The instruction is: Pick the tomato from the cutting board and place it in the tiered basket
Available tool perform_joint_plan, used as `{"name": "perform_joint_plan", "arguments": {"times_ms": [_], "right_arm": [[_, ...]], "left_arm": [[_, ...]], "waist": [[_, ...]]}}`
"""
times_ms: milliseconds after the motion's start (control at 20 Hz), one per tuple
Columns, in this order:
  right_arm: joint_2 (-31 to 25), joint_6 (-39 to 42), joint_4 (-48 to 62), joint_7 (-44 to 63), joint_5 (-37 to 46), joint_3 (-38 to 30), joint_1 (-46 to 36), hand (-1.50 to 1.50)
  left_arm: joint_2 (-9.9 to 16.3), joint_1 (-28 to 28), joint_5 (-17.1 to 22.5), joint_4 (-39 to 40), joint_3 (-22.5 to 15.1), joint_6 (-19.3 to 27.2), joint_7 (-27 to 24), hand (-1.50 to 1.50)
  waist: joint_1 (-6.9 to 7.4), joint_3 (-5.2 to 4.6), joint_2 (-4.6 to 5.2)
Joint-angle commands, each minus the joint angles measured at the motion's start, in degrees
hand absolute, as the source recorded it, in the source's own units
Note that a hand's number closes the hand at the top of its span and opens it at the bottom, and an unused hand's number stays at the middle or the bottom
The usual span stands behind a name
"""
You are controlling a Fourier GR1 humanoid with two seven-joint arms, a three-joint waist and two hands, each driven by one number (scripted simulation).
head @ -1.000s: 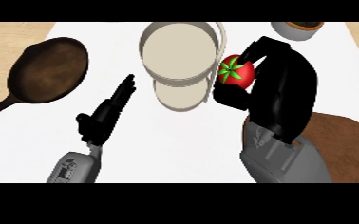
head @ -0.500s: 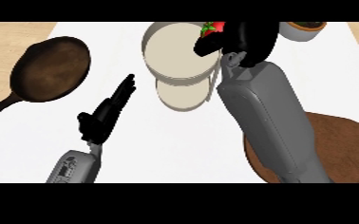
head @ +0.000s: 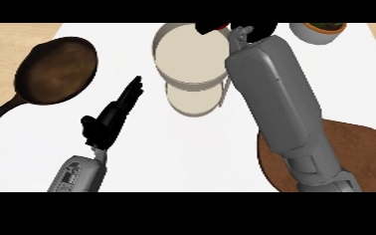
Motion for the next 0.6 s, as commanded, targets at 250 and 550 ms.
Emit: {"name": "perform_joint_plan", "arguments": {"times_ms": [250,550], "right_arm": [[0.4,-21.8,7.3,6.8,-10.9,-3.4,-3.9,-1.5],[0.4,-31.9,12.1,7.8,0.8,-2.0,-5.1,-1.5]], "left_arm": [[-0.5,-1.3,-0.1,1.8,0.4,0.0,0.3,0.0],[0.9,1.8,0.0,-0.3,1.3,0.2,-0.2,0.0]], "waist": [[-0.47,-0.05,-0.08],[-3.34,-0.11,-1.13]]}}
